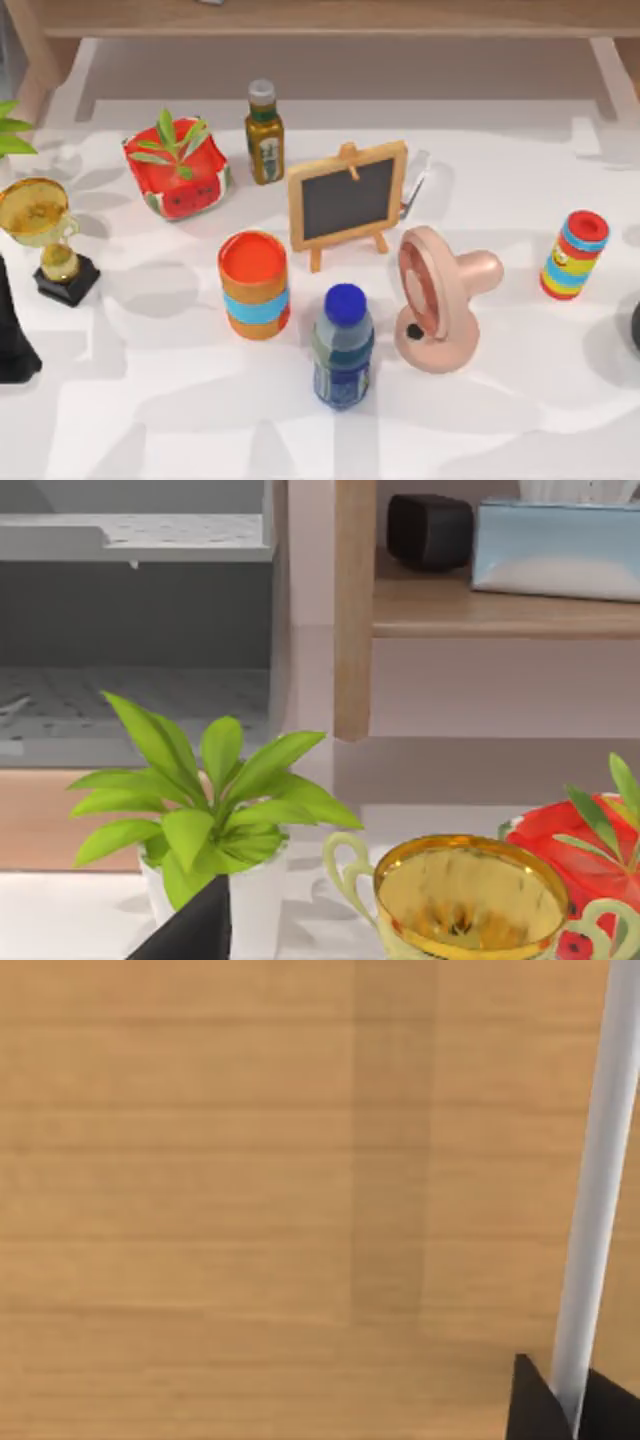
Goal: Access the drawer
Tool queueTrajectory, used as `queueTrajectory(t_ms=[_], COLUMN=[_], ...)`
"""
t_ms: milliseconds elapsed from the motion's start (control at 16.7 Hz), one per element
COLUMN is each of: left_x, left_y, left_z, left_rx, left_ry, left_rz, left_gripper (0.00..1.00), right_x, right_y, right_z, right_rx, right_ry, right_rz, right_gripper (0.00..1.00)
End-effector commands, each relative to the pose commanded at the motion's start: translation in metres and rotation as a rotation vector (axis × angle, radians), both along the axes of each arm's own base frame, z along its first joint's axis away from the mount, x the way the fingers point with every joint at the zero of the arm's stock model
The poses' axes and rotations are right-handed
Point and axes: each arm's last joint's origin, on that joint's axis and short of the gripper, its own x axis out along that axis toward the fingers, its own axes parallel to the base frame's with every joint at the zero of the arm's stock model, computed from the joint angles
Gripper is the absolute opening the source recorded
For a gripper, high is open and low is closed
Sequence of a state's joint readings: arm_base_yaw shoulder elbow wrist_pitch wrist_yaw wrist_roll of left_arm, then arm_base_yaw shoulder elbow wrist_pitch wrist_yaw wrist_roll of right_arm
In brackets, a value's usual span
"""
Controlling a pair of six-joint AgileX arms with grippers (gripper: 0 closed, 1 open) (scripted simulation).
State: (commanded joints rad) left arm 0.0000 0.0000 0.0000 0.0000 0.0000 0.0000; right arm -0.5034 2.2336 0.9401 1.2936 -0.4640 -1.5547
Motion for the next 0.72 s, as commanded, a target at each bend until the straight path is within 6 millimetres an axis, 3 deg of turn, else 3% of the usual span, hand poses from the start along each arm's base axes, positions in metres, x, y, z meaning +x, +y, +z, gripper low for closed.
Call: queueTrajectory(t_ms=[360,720], left_x=[0.0,0.0], left_y=[0.0,0.0], left_z=[0.0,0.0], left_rx=[0.0,0.0], left_ry=[0.0,0.0], left_rz=[0.0,0.0], left_gripper=[1.0,1.0], right_x=[-0.004,-0.054], right_y=[0.0,0.001], right_z=[0.0,-0.002], right_rx=[-0.002,0.003], right_ry=[-0.004,0.005], right_rz=[-0.002,0.001], right_gripper=[0.0,0.0])
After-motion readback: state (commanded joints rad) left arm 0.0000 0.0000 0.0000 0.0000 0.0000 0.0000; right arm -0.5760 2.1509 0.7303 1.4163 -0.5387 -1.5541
